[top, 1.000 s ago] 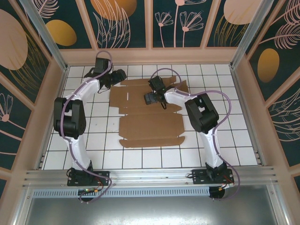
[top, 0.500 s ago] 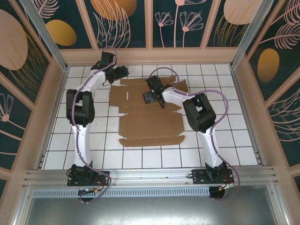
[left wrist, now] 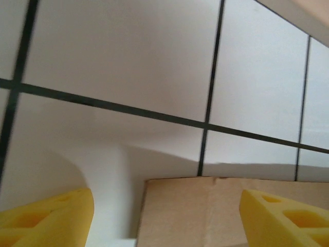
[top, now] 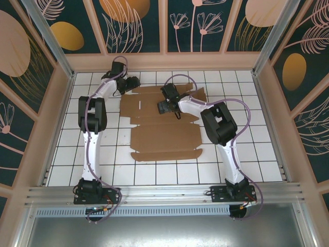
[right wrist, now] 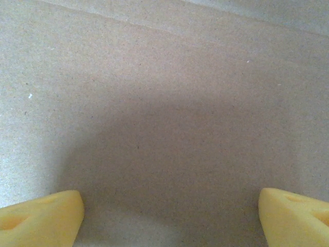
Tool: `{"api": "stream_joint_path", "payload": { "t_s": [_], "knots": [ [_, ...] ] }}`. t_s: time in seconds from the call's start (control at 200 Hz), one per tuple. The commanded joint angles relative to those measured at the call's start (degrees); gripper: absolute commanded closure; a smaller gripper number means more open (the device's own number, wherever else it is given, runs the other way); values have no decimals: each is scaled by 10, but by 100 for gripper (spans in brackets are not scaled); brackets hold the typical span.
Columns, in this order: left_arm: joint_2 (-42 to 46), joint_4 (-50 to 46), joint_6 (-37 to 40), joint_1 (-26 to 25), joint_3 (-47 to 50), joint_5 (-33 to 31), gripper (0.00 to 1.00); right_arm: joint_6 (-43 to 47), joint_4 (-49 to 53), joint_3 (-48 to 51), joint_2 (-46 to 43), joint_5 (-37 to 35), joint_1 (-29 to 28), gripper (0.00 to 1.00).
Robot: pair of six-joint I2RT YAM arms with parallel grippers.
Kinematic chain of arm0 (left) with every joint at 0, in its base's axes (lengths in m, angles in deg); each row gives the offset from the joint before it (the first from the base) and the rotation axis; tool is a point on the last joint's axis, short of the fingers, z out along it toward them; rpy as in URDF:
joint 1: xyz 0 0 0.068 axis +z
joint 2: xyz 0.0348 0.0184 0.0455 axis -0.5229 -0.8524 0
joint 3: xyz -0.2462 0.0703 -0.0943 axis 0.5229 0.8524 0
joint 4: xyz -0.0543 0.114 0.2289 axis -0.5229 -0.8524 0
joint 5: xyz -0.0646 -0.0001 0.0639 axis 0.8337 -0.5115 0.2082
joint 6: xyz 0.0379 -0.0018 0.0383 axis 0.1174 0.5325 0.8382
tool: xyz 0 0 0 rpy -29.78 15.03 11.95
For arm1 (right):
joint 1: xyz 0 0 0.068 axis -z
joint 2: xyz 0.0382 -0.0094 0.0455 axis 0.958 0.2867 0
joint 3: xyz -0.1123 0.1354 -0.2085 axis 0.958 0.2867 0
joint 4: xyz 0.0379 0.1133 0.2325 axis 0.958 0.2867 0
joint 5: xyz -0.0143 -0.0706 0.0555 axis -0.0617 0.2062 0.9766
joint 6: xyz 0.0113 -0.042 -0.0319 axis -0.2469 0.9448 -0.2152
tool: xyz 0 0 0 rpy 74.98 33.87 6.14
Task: Fold the paper box
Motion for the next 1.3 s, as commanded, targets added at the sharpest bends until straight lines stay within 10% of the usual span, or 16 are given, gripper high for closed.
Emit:
{"api": "stream_joint_path", "payload": {
  "t_s": [0.0,0.786,1.071,1.296],
  "knots": [
    [-6,46,-16,-1,23,62,27,-1,64,37,40,14,-6,11],
    [87,255,-146,-14,185,196,36,4,69,25,66,22,-7,15],
    [41,217,-141,-41,125,193,40,9,74,26,69,19,-6,15],
    [164,174,-72,-10,201,117,36,14,71,35,70,20,-4,15]
  ]
}}
